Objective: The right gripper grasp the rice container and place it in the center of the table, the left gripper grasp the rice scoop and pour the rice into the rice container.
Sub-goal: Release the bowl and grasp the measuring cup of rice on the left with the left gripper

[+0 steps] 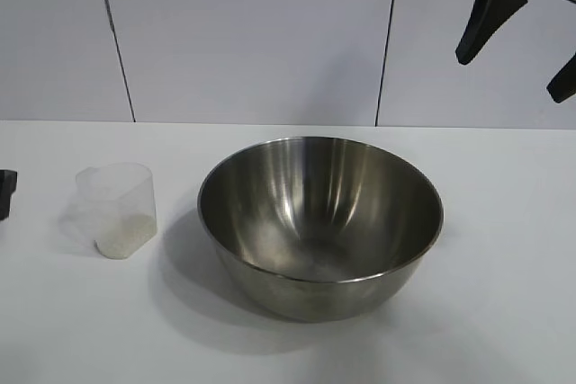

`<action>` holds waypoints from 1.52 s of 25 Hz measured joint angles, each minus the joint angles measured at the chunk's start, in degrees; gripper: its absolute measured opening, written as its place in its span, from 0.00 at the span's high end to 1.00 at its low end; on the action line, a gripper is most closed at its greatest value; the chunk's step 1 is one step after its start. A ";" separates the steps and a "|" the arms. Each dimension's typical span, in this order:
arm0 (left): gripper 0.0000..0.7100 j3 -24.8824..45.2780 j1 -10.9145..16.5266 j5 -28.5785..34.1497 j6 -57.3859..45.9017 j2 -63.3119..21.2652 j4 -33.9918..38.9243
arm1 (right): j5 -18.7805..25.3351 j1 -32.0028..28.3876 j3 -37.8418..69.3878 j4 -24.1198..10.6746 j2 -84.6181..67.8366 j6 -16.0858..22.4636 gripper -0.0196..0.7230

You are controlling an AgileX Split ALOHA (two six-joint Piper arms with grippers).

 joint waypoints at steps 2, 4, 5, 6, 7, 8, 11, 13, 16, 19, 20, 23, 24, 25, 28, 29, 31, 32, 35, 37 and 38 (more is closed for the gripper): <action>0.02 -0.12 0.00 -0.06 0.00 1.36 2.20 | 0.00 0.00 0.00 0.00 0.00 0.00 0.11; 0.02 -0.39 0.00 -0.11 0.00 2.68 3.27 | 0.00 0.00 0.00 0.00 0.00 0.00 0.11; 0.02 -0.72 0.00 -0.21 0.00 3.36 3.42 | 0.00 0.00 0.00 0.00 0.00 0.00 0.11; 0.02 -1.01 0.00 -0.37 0.00 4.02 3.80 | 0.00 0.00 0.00 0.00 0.00 0.00 0.11; 0.02 -1.38 0.00 -0.49 0.00 4.83 4.62 | 0.00 0.00 0.00 0.00 0.00 0.00 0.11; 0.02 -1.71 0.00 -0.55 0.00 5.49 5.34 | 0.00 0.00 0.00 0.00 0.00 0.00 0.11; 0.02 -2.61 0.00 -0.66 0.00 7.17 7.13 | 0.00 0.00 0.00 0.00 0.00 0.00 0.11; 0.02 -3.06 0.47 -0.66 0.00 7.73 7.42 | 0.00 0.00 0.00 0.00 0.00 0.00 0.11; 0.02 -3.76 1.23 -0.71 0.00 7.78 7.67 | 0.00 0.00 0.00 0.00 0.00 0.00 0.11; 0.02 -5.10 1.64 -0.72 0.00 7.81 8.64 | 0.00 0.00 0.00 0.00 0.00 0.00 0.11; 0.02 -5.56 1.82 -0.85 0.00 8.03 9.32 | 0.00 0.00 0.00 0.00 0.00 0.00 0.11; 0.02 -6.87 1.98 -0.92 0.00 9.74 10.67 | 0.00 0.00 0.00 0.00 0.00 0.00 0.11; 0.02 -7.04 1.98 -0.92 0.00 10.14 10.89 | 0.00 0.00 0.00 0.00 0.00 0.00 0.11; 0.02 -7.16 1.98 -0.86 0.00 10.53 11.23 | 0.00 0.00 0.00 0.00 0.00 0.00 0.11; 0.02 -7.63 1.98 -0.86 0.00 10.77 11.65 | 0.00 0.00 0.00 0.00 0.00 0.00 0.11; 0.02 -7.95 1.98 -0.86 0.00 10.77 12.15 | 0.00 0.00 0.00 0.00 0.00 0.00 0.11; 0.02 -8.73 1.98 -0.86 0.00 10.77 13.10 | 0.00 0.00 0.00 0.00 0.00 0.00 0.11; 0.02 -9.13 1.98 -0.86 -0.04 10.77 13.66 | 0.00 0.00 0.00 0.00 0.00 0.00 0.11; 0.02 -10.07 1.98 -0.86 -0.04 10.77 14.81 | 0.00 0.00 0.00 0.00 0.00 0.00 0.11; 0.02 -10.59 1.98 -0.86 -0.04 10.77 15.19 | 0.00 0.00 0.00 0.00 0.00 0.00 0.11; 0.02 -10.86 1.98 -0.86 -0.04 10.77 15.33 | 0.00 0.00 0.00 0.00 0.00 0.00 0.11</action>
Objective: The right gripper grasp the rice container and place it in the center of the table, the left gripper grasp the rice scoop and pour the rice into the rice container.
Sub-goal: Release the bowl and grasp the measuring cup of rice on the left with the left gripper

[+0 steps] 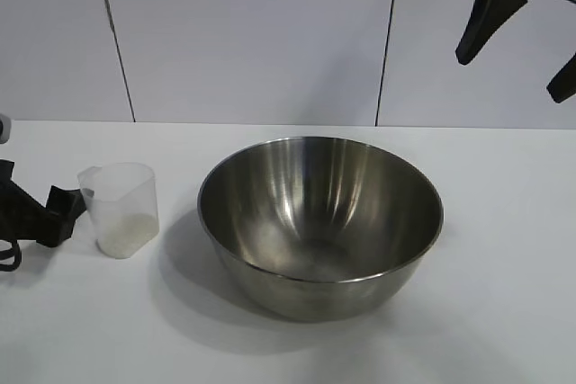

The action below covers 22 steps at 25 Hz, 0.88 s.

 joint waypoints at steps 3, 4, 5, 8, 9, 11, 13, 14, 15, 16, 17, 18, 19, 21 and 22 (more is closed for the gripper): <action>0.02 -0.78 0.00 0.00 0.00 0.00 1.30 | 0.00 0.00 0.00 0.00 0.00 0.00 0.11; 0.02 -0.92 0.00 0.00 0.00 0.00 2.00 | 0.00 0.00 0.00 0.04 0.00 0.00 0.11; 0.02 -0.98 0.00 0.00 0.00 0.00 2.51 | 0.00 0.00 0.00 0.12 0.00 0.00 0.11; 0.02 -1.17 0.00 0.00 -0.23 0.00 2.97 | 0.00 0.00 0.00 0.19 0.00 0.00 0.11; 0.02 -1.17 0.00 0.00 -0.56 0.00 3.13 | 0.00 0.00 0.00 0.26 0.00 0.00 0.11; 0.02 -1.24 0.00 0.00 -1.41 0.00 3.67 | 0.00 0.00 0.00 0.47 0.00 0.00 0.11; 0.02 -1.24 0.00 0.00 -1.81 0.00 4.33 | 0.00 0.00 0.00 0.85 0.00 0.00 0.11; 0.02 -1.24 0.00 0.00 -1.90 0.00 4.50 | 0.00 0.00 0.00 1.08 0.00 0.00 0.11; 0.02 -1.24 0.00 0.00 -1.95 0.00 4.51 | 0.00 0.00 0.00 1.31 0.00 0.00 0.11; 0.02 -1.24 0.00 0.00 -1.95 0.00 4.62 | 0.00 0.00 0.00 1.43 0.00 0.00 0.11; 0.02 -1.24 0.00 0.00 -1.96 0.00 4.68 | 0.00 0.00 0.00 1.56 0.00 0.00 0.11; 0.02 -1.29 0.00 0.00 -2.03 0.00 4.81 | 0.00 0.00 0.00 1.56 0.00 0.00 0.11; 0.02 -1.35 0.00 0.00 -2.03 0.00 4.87 | 0.00 0.00 0.00 1.56 0.00 0.00 0.11; 0.02 -1.48 0.00 0.00 -2.34 0.15 4.88 | 0.00 0.00 0.00 1.62 0.00 0.00 0.11; 0.02 -1.62 0.00 -0.06 -2.56 0.47 4.88 | 0.00 0.00 0.00 1.67 0.00 0.00 0.11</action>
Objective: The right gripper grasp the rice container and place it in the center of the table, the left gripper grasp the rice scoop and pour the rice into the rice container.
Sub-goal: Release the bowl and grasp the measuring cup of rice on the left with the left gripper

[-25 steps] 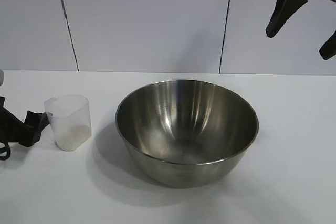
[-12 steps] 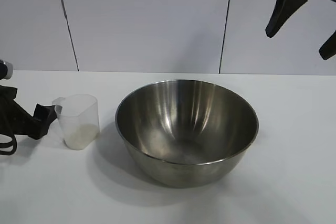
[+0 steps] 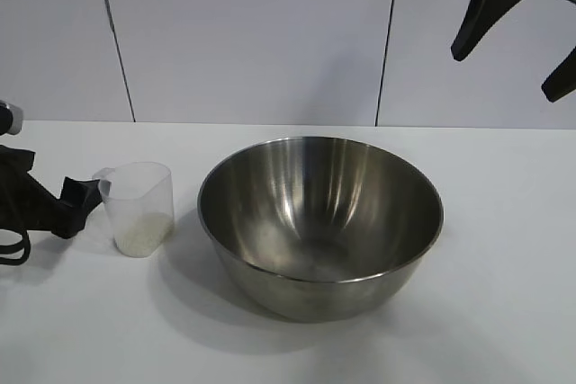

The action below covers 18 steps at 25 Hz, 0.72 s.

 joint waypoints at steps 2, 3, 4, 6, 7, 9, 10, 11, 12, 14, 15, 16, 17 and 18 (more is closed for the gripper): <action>0.02 -0.40 0.00 0.00 -1.12 1.39 0.05 | 0.00 0.00 0.00 0.01 0.00 0.00 0.11; 0.02 -0.49 0.00 0.09 -2.18 2.25 0.11 | 0.00 0.00 0.00 0.01 0.00 0.00 0.11; 0.02 -0.55 0.00 0.09 -2.67 2.89 0.11 | 0.00 0.00 0.00 0.01 0.00 0.00 0.11; 0.02 -0.55 0.00 0.14 -3.06 3.62 0.16 | 0.00 0.00 0.00 0.01 0.00 0.00 0.11; 0.02 -0.63 0.00 0.14 -3.06 3.73 0.16 | 0.00 0.00 0.00 0.01 0.00 0.00 0.11; 0.02 -1.28 0.00 0.08 -3.12 3.73 0.16 | 0.00 0.00 0.00 0.06 0.00 0.00 0.11; 0.02 -1.62 0.00 0.08 -3.16 3.73 0.16 | 0.00 0.00 0.00 0.06 0.00 0.00 0.11; 0.02 -1.98 0.00 0.08 -3.23 3.73 0.26 | 0.00 0.00 0.00 0.06 0.00 0.00 0.11; 0.02 -2.46 0.00 0.08 -3.28 3.81 0.52 | 0.00 0.00 0.00 0.06 0.00 0.00 0.11; 0.02 -3.36 0.00 0.08 -3.47 3.81 0.85 | 0.00 0.00 0.00 0.06 0.00 0.00 0.11; 0.02 -3.78 0.00 0.08 -3.63 3.81 0.98 | 0.00 0.00 0.00 0.06 0.00 0.00 0.11; 0.02 -4.10 0.00 0.08 -3.63 3.81 1.03 | 0.00 0.00 0.00 0.06 0.00 0.00 0.11; 0.02 -4.43 0.00 0.08 -3.68 3.81 1.03 | 0.00 0.00 0.00 0.06 0.00 0.00 0.11; 0.02 -4.76 0.00 0.08 -3.68 3.81 1.08 | 0.00 0.00 0.00 0.06 0.00 0.00 0.11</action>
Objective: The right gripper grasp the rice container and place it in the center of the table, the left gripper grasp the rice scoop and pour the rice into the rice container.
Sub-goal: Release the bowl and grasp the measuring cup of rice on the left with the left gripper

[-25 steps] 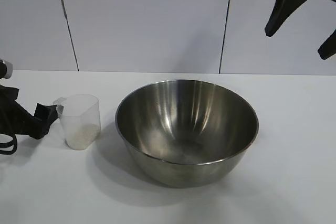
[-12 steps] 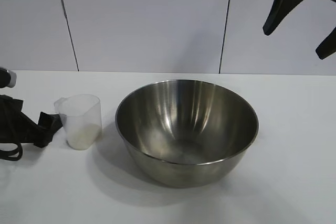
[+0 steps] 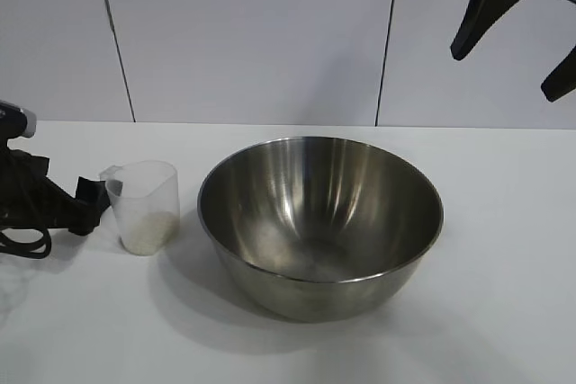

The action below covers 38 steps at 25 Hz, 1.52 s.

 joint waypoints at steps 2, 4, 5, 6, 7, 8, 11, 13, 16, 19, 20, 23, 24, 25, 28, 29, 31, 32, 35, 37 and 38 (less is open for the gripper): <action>0.02 -0.56 0.00 0.04 0.00 0.07 0.00 | -0.05 0.00 0.00 0.00 0.00 0.00 0.11; 0.02 -1.04 0.00 0.01 -0.57 0.36 0.52 | -0.05 0.00 0.00 0.00 0.00 0.00 0.11; 0.02 -1.38 0.00 -0.06 -1.00 0.92 0.89 | -0.05 0.00 0.00 0.00 0.00 0.00 0.11; 0.02 -1.55 0.00 -0.06 -1.49 1.52 1.21 | -0.05 0.00 0.00 0.00 0.00 0.00 0.11; 0.02 -1.60 0.00 0.00 -2.12 2.20 1.42 | -0.05 0.00 0.00 0.06 0.00 0.00 0.11; 0.02 -1.60 0.00 0.00 -2.51 2.73 1.48 | -0.05 0.00 0.00 0.06 0.00 0.00 0.11; 0.02 -1.79 0.00 0.10 -3.22 3.28 1.48 | -0.18 0.00 0.00 0.06 0.00 0.00 0.11; 0.02 -2.37 0.00 0.04 -3.47 3.40 1.64 | -0.25 0.00 0.00 0.10 0.00 0.00 0.11; 0.02 -3.68 0.00 0.04 -4.24 3.40 2.48 | -0.44 0.00 0.00 0.23 0.00 0.00 0.11; 0.02 -4.75 0.00 0.04 -5.28 3.41 2.77 | -0.51 0.00 0.00 0.23 0.00 0.00 0.11; 0.02 -4.97 0.00 0.04 -5.34 3.41 2.77 | -0.51 0.00 0.00 0.23 0.00 0.00 0.11; 0.02 -5.13 0.00 0.04 -5.46 3.41 2.79 | -0.51 0.00 0.00 0.23 0.00 0.12 0.11; 0.04 -5.13 0.00 0.04 -5.51 3.41 2.79 | -0.51 0.00 0.00 0.23 0.00 0.19 0.11; 0.07 -5.13 0.00 0.04 -5.57 3.41 2.79 | -0.51 0.00 0.00 0.23 0.00 0.26 0.11; 0.26 -5.13 0.00 0.04 -5.57 3.41 3.02 | -0.51 0.00 0.00 0.23 0.00 0.43 0.11; 0.33 -5.13 0.00 0.04 -5.57 3.41 3.32 | -0.51 0.00 0.00 0.23 0.00 0.44 0.11; 0.43 -5.13 0.00 0.04 -5.62 3.41 4.45 | -0.51 0.00 0.00 0.23 0.00 0.48 0.11; 0.48 -5.13 0.00 0.04 -5.69 3.41 4.96 | -0.51 0.00 0.00 0.23 0.00 0.48 0.11; 0.55 -5.13 0.00 0.04 -5.73 3.41 5.98 | -0.53 0.00 0.00 0.23 0.00 0.48 0.11; 0.58 -5.13 0.00 0.04 -5.73 3.41 6.04 | -0.53 0.00 0.00 0.23 0.00 0.55 0.11; 0.59 -5.13 0.00 0.04 -5.73 3.41 6.04 | -0.53 0.00 0.00 0.28 0.00 0.60 0.11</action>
